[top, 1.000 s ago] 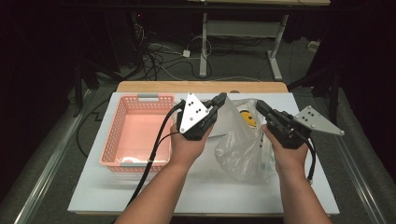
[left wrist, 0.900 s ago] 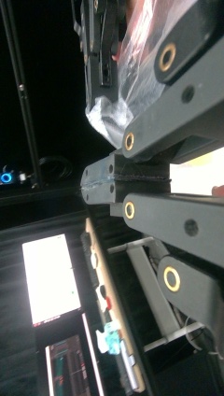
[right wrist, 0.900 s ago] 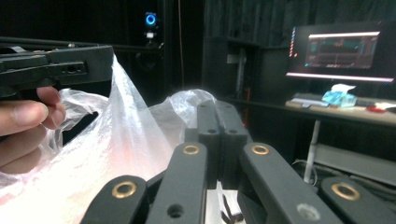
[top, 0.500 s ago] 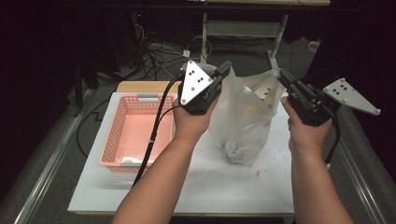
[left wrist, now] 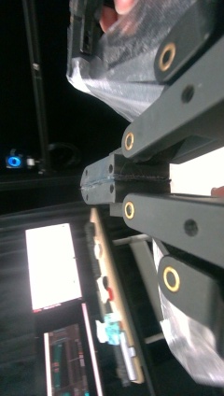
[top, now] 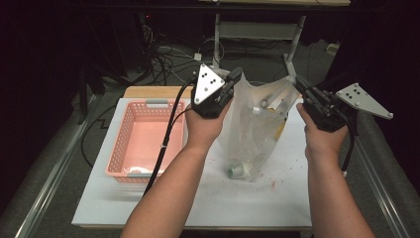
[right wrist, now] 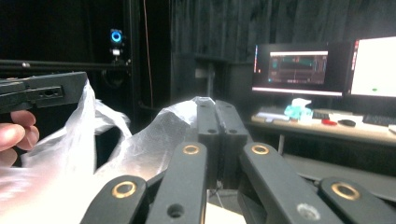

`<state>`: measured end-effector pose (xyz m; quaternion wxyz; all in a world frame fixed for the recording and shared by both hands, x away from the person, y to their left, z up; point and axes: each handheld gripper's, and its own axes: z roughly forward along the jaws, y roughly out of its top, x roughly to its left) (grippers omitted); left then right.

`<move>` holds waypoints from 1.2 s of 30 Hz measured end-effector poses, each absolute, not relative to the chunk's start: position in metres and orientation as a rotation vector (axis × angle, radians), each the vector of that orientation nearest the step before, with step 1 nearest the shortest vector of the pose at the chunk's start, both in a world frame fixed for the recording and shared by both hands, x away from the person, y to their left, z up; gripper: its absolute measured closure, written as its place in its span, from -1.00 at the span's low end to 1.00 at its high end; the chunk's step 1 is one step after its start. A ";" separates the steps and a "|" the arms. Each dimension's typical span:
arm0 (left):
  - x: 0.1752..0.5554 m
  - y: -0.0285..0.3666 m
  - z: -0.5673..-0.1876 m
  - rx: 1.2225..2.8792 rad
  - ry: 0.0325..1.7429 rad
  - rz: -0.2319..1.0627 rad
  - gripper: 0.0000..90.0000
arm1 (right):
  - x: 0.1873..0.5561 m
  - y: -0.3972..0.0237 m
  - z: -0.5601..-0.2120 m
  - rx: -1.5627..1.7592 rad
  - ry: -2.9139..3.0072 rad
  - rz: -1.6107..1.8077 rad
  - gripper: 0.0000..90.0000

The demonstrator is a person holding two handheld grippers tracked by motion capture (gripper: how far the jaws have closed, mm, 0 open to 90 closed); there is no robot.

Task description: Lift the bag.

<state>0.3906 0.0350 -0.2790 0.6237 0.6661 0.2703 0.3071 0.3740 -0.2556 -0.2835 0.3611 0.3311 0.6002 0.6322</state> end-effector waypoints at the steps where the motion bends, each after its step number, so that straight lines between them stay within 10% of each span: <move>1: 0.392 0.035 -0.282 1.539 0.626 0.694 0.97 | 0.375 -0.256 -0.287 0.858 1.558 1.623 1.00; 9: 0.387 0.046 -0.300 1.597 0.659 0.674 0.94 | 0.382 -0.255 -0.307 0.892 1.620 1.574 1.00; 20: 0.355 0.081 -0.319 1.641 0.708 0.558 0.15 | 0.382 -0.258 -0.319 0.911 1.647 1.537 1.00; 36: 0.291 0.141 -0.376 1.695 0.818 0.433 -0.38 | 0.377 -0.251 -0.318 0.874 1.679 1.544 1.00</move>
